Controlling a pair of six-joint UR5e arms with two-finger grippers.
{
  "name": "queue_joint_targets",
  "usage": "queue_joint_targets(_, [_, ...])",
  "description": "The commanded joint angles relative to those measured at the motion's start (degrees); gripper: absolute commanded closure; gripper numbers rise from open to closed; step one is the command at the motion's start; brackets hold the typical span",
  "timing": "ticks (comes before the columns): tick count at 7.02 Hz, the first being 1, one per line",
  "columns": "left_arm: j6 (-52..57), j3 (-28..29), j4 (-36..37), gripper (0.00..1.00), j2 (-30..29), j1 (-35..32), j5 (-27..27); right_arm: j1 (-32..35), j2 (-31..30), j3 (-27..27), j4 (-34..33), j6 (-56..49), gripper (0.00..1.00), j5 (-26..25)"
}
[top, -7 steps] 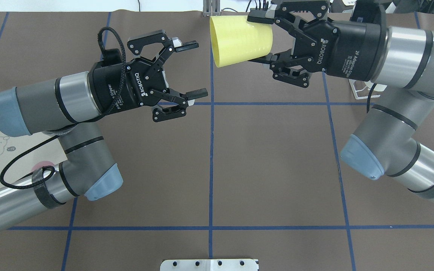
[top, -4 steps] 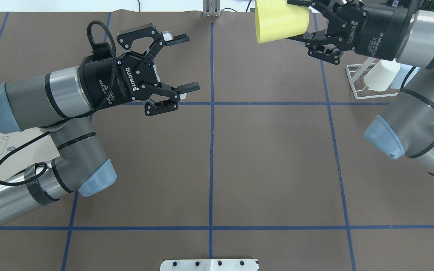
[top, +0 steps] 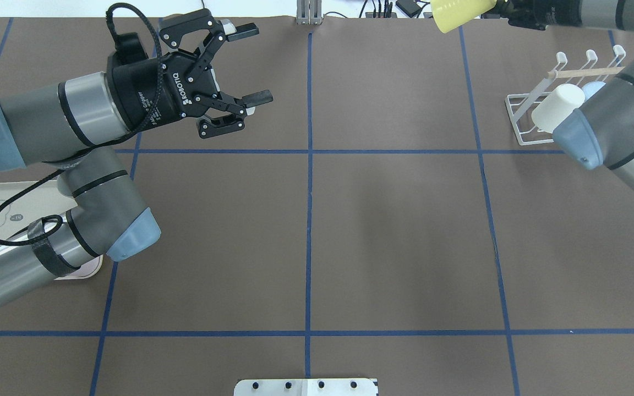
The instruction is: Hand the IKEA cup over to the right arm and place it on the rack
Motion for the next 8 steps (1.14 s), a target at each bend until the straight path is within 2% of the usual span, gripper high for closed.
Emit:
queue_joint_targets(1, [4.96, 1.07, 2.46, 0.02, 0.02, -0.48, -0.18, 4.82, 3.19, -1.95, -20.97, -29.41, 1.00, 3.22])
queue_joint_targets(2, [4.96, 1.07, 2.56, 0.02, 0.02, -0.48, -0.09, 7.53, 5.11, -5.97, -25.04, -38.59, 1.00, 5.50])
queue_joint_targets(4, [4.96, 1.24, 3.52, 0.02, 0.02, -0.48, -0.09, 13.43, 5.49, -15.38, -25.52, -50.32, 1.00, 15.50])
queue_joint_targets(6, [4.87, 1.33, 3.79, 0.01, 0.11, -0.22, 0.08, 14.24, 4.79, -20.75, -25.52, -51.68, 1.00, 19.31])
queue_joint_targets(8, [4.96, 1.33, 3.79, 0.01, 0.02, -0.04, 0.26, 14.24, 4.43, -21.65, -25.52, -52.31, 1.00, 19.24])
